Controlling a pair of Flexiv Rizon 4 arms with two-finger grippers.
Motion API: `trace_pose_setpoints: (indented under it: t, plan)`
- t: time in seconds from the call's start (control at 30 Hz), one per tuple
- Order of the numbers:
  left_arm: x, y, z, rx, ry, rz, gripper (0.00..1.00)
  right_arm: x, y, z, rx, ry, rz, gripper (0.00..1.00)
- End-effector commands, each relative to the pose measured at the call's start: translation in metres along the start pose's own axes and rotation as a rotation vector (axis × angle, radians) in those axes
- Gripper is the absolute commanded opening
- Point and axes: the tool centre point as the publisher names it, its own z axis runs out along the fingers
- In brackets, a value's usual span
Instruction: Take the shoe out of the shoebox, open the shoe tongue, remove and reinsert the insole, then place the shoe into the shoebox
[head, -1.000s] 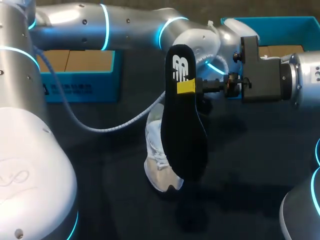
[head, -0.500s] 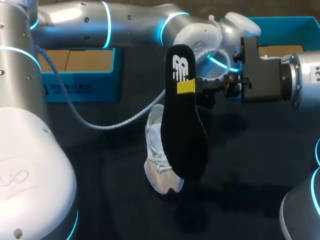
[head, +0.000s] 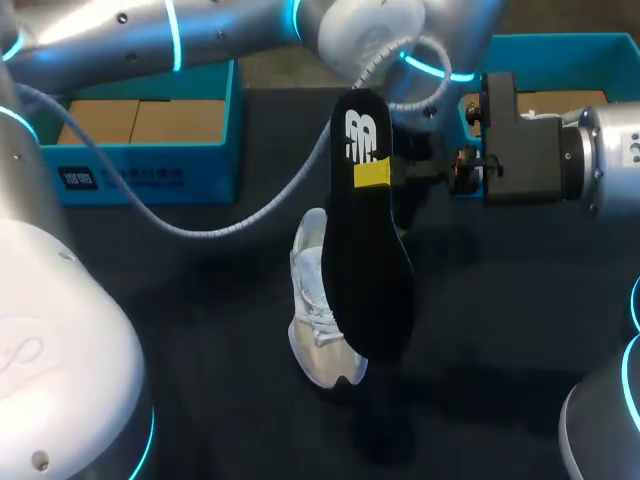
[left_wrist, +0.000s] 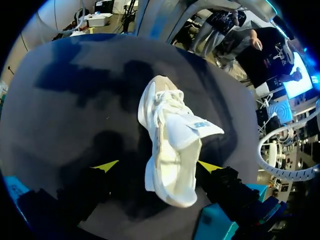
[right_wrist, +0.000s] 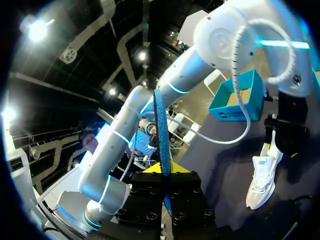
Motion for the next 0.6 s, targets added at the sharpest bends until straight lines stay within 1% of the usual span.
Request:
trace_pose_setpoints:
  t: [0.03,0.27,0.43,0.5,0.6]
  plan:
    - [0.019,-0.001,-0.013,-0.026,-0.159,0.021,1.00,0.000,-0.001,0.002,-0.003,-0.002,0.001,0.00]
    - [0.022,0.017,-0.027,-0.019,-0.257,0.075,1.00,0.000,-0.001,0.002,-0.003,-0.002,0.001,0.00]
    - [0.030,0.028,-0.040,-0.007,-0.338,0.141,1.00,0.000,-0.001,0.002,-0.003,-0.002,0.001,0.00]
    - [0.033,0.029,-0.045,-0.017,-0.369,0.147,1.00,-0.003,0.003,-0.005,-0.024,0.002,0.040,0.00]
    - [0.038,0.028,-0.054,-0.033,-0.416,0.170,1.00,-0.009,0.012,-0.015,-0.017,0.008,0.078,0.00]
